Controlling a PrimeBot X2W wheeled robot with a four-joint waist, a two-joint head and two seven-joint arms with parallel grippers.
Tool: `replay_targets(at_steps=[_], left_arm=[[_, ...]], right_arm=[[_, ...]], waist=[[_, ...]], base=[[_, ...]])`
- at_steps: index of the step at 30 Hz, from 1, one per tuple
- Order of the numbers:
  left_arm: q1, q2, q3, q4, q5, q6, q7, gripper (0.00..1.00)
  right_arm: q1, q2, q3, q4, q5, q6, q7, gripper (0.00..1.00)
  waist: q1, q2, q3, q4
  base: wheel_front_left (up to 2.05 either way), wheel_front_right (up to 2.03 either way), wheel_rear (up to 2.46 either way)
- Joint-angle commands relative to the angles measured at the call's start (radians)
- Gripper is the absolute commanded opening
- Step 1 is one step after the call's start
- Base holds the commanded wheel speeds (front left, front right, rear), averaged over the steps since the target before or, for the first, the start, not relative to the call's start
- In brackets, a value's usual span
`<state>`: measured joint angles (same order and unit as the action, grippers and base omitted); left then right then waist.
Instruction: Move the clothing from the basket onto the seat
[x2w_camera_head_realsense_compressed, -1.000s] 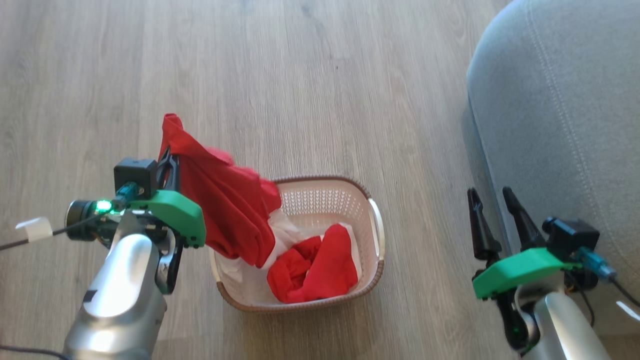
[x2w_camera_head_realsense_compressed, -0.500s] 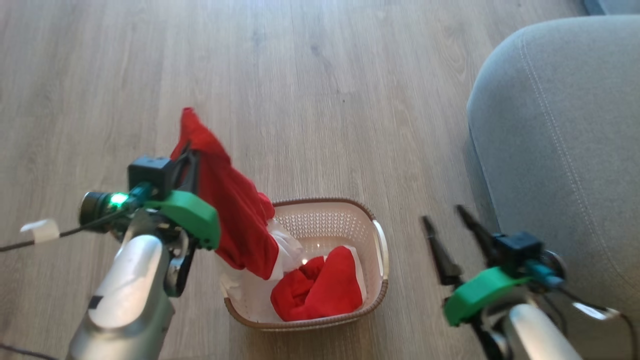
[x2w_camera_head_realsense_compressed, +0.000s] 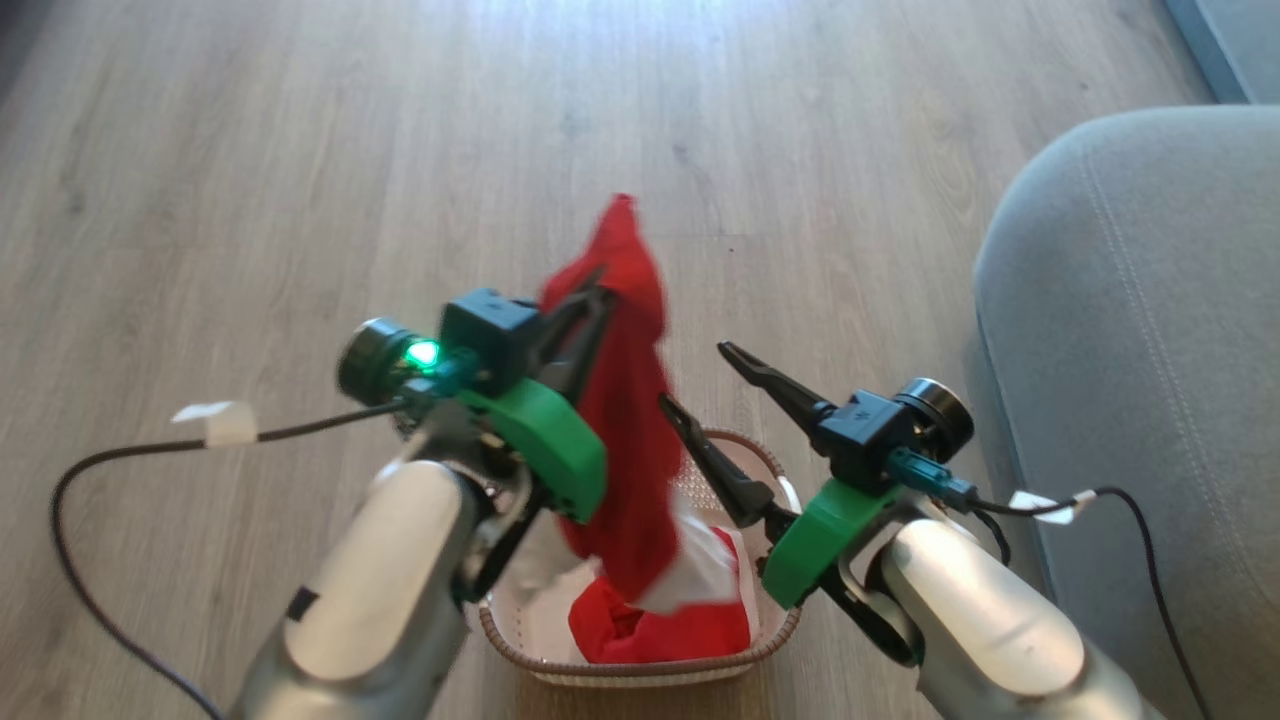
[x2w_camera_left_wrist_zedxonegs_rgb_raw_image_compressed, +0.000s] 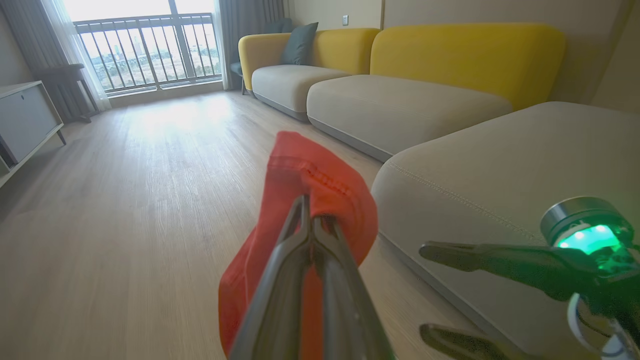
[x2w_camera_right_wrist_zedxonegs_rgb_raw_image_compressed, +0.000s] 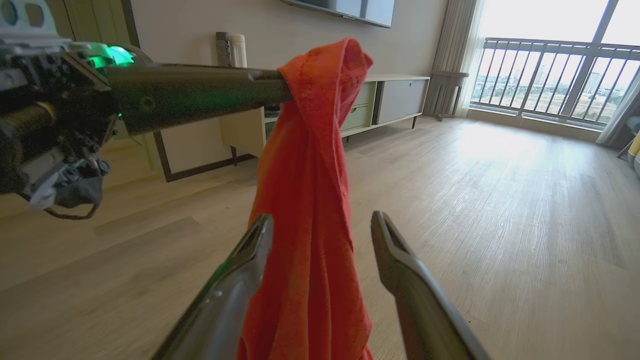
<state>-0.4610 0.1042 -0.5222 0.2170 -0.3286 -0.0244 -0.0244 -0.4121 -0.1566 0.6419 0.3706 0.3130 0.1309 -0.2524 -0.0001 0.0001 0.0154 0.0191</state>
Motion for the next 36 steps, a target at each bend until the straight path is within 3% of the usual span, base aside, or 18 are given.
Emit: replay_targets(at_steps=[1, 11, 12, 13, 21, 22, 24, 25, 26, 32, 36], left_arm=[[-0.047, -0.001, 0.020, -0.064, -0.009, -0.007, 0.008, 0.00], [-0.036, -0.032, -0.070, -0.178, -0.046, -0.028, 0.060, 0.00], [-0.032, -0.033, -0.072, -0.182, -0.054, -0.029, 0.062, 0.00], [-0.027, -0.034, -0.074, -0.186, -0.062, -0.029, 0.064, 0.00], [0.005, -0.020, -0.070, -0.179, -0.075, -0.016, 0.061, 0.03], [0.007, -0.019, -0.067, -0.175, -0.076, -0.013, 0.059, 0.16], [0.011, -0.012, -0.061, -0.157, -0.072, -0.002, 0.055, 0.62], [0.007, -0.002, -0.062, -0.146, -0.054, 0.005, 0.048, 0.95], [0.008, 0.002, -0.060, -0.133, -0.047, 0.010, 0.037, 1.00], [0.041, 0.022, -0.069, -0.040, -0.022, 0.008, -0.059, 1.00], [0.080, 0.003, -0.082, 0.032, -0.042, -0.001, -0.118, 1.00]], right_arm=[[-0.047, 0.006, 0.021, -0.015, 0.015, 0.000, -0.009, 1.00], [-0.078, 0.012, 0.036, 0.092, 0.011, 0.000, -0.009, 1.00], [-0.077, 0.017, 0.034, 0.104, 0.012, 0.000, -0.009, 0.34], [-0.077, 0.023, 0.027, 0.110, 0.016, 0.000, -0.009, 0.00], [-0.068, 0.022, 0.009, 0.093, 0.051, 0.000, -0.009, 0.00], [-0.067, 0.017, 0.011, 0.087, 0.057, 0.000, -0.009, 0.00], [-0.060, 0.007, 0.017, 0.069, 0.078, 0.000, -0.009, 0.00], [-0.055, -0.001, 0.021, 0.058, 0.092, 0.000, -0.009, 0.00], [-0.052, -0.012, 0.024, 0.048, 0.105, 0.000, -0.009, 0.00], [-0.040, -0.088, -0.017, -0.014, 0.132, 0.000, -0.009, 0.00], [-0.020, -0.129, -0.061, -0.045, 0.134, 0.000, -0.009, 0.00]], waist=[[0.0001, -0.0001, -0.007, 0.013], [0.0001, -0.0001, -0.011, 0.044], [0.0001, -0.0001, -0.011, 0.044], [0.0001, -0.0001, -0.011, 0.043], [0.0001, -0.0001, -0.010, 0.011], [0.0001, -0.0001, -0.010, 0.005], [0.0001, -0.0001, -0.011, -0.008], [0.0001, -0.0001, -0.010, -0.015], [0.0001, -0.0001, -0.010, -0.024], [0.0001, -0.0001, -0.013, -0.089], [0.0001, -0.0001, -0.018, -0.136]], base=[[0.00, 0.00, 0.00], [0.00, 0.00, 0.00], [0.00, 0.00, 0.00], [0.00, 0.00, 0.00], [0.00, 0.00, 0.00], [0.00, 0.00, 0.00], [0.00, 0.00, 0.00], [0.00, 0.00, 0.00], [0.00, 0.00, 0.00], [0.00, 0.00, 0.00], [0.00, 0.00, 0.00]])
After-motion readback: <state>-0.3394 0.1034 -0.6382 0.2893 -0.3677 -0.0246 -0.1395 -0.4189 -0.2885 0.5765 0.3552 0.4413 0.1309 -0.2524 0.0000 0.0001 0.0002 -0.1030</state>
